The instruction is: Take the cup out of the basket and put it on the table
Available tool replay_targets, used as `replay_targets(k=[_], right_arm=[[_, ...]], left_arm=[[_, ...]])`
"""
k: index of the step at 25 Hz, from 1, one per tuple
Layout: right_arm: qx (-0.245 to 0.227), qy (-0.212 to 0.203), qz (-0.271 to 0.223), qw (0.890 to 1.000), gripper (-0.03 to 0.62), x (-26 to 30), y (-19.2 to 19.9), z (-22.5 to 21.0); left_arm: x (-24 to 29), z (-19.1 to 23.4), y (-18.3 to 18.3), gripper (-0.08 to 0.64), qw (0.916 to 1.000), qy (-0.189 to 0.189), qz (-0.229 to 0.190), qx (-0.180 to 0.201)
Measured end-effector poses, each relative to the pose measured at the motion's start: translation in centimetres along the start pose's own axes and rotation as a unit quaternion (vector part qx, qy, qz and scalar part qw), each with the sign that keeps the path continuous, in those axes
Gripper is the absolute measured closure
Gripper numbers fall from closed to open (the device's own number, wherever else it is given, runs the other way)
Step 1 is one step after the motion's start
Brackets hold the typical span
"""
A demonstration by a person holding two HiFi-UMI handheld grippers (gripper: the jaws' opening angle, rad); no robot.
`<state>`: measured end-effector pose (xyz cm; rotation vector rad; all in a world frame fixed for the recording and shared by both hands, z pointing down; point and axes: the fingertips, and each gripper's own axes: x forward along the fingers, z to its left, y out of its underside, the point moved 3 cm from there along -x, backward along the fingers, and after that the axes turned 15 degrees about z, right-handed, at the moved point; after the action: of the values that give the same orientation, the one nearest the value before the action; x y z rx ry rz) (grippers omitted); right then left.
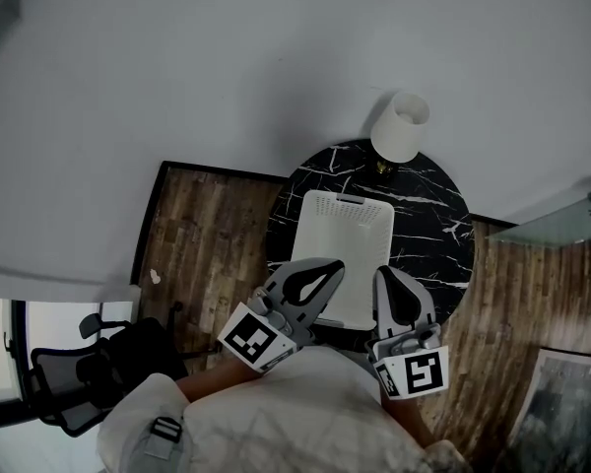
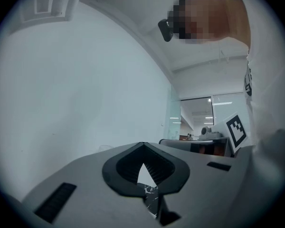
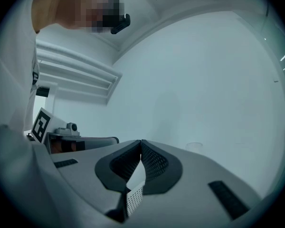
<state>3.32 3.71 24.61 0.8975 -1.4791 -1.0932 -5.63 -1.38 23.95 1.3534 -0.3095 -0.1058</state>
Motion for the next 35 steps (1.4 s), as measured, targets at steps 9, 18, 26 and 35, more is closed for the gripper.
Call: replay_targets(k=[9, 18, 26, 35], right_arm=[[0.000, -0.009, 0.002, 1.000, 0.584, -0.5, 0.2, -2.4], [0.000, -0.021, 0.015, 1.000, 0.584, -0.1, 1.1, -3.1], [0.003, -0.039, 0.040, 0.998, 0.584, 0.3, 2.8, -1.9], [0.005, -0.057, 0.067, 0.996, 0.584, 0.9, 4.8, -0.7]], left_arm=[[2.3, -1.1, -0.4, 0.554, 1.0000, -0.008, 0.001, 0.004], [3.0, -0.9, 0.6, 0.554, 0.9996, -0.021, 0.017, 0.000], [1.9, -0.5, 2.6, 0.554, 0.9984, -0.039, 0.036, -0.018], [0.2, 0.1, 4.9, 0.554, 0.9959, -0.060, 0.056, -0.036]])
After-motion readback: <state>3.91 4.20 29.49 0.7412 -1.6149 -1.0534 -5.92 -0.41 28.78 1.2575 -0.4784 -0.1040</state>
